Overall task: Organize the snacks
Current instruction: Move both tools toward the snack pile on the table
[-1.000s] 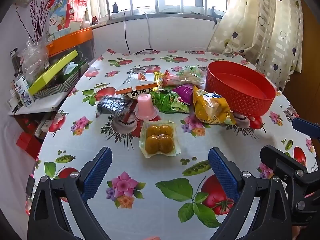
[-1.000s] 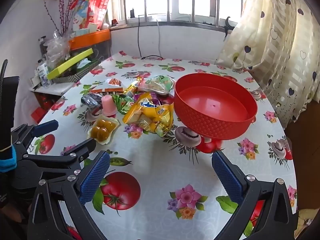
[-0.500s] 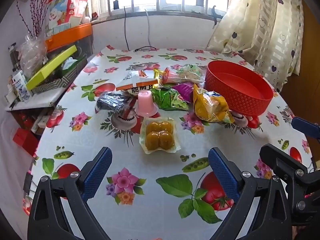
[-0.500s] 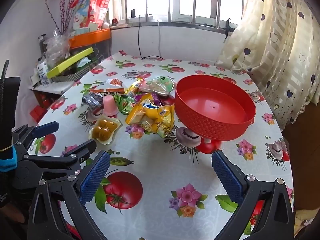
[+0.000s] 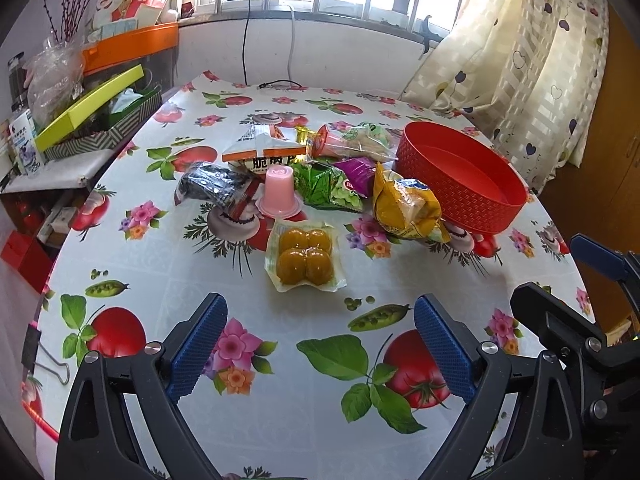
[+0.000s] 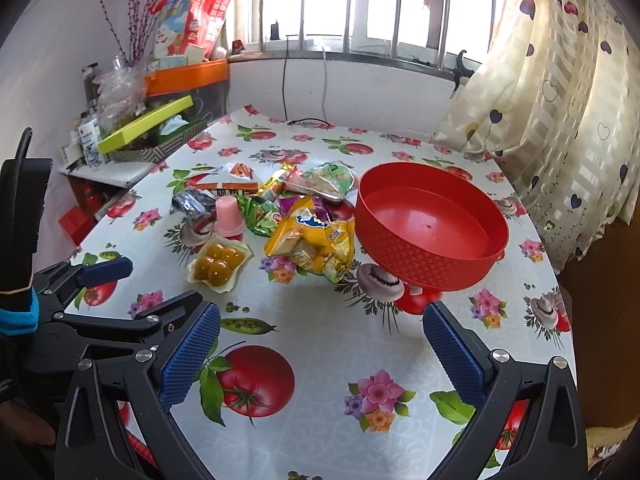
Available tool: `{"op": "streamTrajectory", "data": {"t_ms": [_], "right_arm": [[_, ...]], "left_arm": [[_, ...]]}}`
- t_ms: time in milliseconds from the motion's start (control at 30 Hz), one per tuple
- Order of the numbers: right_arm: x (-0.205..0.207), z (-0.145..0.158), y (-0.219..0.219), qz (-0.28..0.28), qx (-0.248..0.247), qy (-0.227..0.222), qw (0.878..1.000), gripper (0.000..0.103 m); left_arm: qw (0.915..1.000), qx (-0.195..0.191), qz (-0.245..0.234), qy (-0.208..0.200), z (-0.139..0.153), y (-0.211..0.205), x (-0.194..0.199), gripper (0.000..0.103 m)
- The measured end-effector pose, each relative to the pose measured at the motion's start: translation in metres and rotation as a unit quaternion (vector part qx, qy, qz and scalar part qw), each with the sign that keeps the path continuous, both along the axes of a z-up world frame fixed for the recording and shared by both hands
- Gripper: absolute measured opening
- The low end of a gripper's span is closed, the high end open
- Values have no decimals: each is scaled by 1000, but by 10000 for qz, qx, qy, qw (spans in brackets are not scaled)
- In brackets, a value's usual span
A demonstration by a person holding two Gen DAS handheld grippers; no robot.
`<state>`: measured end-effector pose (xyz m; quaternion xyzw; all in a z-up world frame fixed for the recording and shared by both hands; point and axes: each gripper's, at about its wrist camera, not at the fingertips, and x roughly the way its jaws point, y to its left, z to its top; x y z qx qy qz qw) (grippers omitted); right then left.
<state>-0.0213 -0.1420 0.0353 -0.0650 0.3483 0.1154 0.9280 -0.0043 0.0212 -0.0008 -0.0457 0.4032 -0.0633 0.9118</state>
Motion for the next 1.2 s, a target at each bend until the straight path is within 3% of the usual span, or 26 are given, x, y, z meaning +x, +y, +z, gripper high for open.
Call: {"op": "streamTrajectory", "data": {"t_ms": [200,567,1200], "right_arm": [[1,-1,2,24,19,24,10000,100],[6,-4,2,58,49,94,9999,98],[27,-18,3,183,212,327,9991,92]], "left_arm": [[10000,7,8,44,0,1,1,94],[9997,-116,-122,169,-5,-5,7,79],[9992,-133,-112,347,-16,0,22,65]]}}
